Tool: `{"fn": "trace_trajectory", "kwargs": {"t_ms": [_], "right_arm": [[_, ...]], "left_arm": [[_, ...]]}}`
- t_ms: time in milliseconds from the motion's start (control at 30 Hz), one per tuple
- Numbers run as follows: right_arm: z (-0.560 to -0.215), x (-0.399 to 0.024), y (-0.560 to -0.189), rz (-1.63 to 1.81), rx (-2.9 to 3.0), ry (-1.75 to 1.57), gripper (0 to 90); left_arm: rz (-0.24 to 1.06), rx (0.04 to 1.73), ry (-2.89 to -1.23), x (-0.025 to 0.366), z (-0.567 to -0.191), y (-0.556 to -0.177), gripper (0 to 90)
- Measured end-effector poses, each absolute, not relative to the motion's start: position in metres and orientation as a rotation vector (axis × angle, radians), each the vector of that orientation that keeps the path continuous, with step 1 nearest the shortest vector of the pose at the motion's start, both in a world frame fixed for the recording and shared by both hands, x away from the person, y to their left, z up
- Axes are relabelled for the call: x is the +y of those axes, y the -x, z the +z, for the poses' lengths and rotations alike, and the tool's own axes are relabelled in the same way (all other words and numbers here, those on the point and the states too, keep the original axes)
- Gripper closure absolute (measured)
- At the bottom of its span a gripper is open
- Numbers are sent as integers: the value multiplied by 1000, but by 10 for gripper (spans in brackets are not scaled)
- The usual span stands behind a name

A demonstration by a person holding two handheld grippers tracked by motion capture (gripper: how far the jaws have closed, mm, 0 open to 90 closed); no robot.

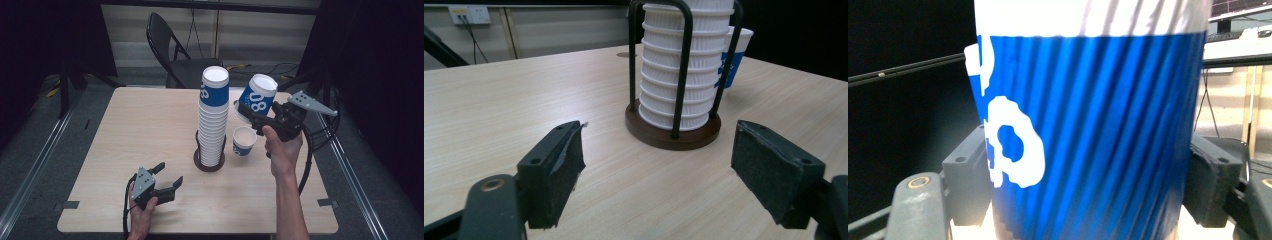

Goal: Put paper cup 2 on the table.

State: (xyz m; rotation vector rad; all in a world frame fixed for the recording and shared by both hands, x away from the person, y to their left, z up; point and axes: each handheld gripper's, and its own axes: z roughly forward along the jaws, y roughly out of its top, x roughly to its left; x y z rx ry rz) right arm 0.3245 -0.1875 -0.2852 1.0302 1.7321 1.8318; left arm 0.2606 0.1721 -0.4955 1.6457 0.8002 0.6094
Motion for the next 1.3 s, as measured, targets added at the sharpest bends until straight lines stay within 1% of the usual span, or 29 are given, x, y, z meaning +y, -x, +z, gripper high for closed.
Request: {"fn": "trace_trajectory", "kwargs": {"t_ms": [200, 300, 367, 433, 567, 667, 933, 1067, 1100, 1200, 1300], "right_arm": [[-300, -185, -318, 1840, 1754, -1052, 218], [-306, -184, -314, 1849, 1762, -1058, 218], [-312, -182, -312, 1848, 1771, -1067, 218], [-318, -181, -310, 1855, 1775, -1075, 218], [-329, -179, -306, 1868, 1780, -1098, 218], [-338, -177, -303, 1882, 1780, -1118, 218], [-360, -174, -296, 1918, 1778, -1169, 218], [-368, -171, -294, 1920, 1794, -1181, 218], [-370, -170, -293, 1921, 1794, -1181, 218], [-376, -168, -291, 1931, 1797, -1189, 218], [-383, -164, -289, 1944, 1800, -1205, 218]], "left_arm": [[615, 823, -1698, 167, -494, -264, 195], [573, 808, -1663, 170, -495, -265, 200], [578, 814, -1662, 170, -494, -265, 198], [581, 819, -1673, 168, -493, -266, 247], [571, 777, -1678, 163, -487, -265, 244], [525, 755, -1675, 159, -483, -266, 251], [538, 714, -1665, 149, -477, -264, 237], [513, 704, -1641, 143, -476, -264, 238], [507, 695, -1639, 143, -475, -264, 243], [464, 692, -1614, 140, -474, -263, 295], [455, 682, -1613, 137, -474, -263, 299]]}}
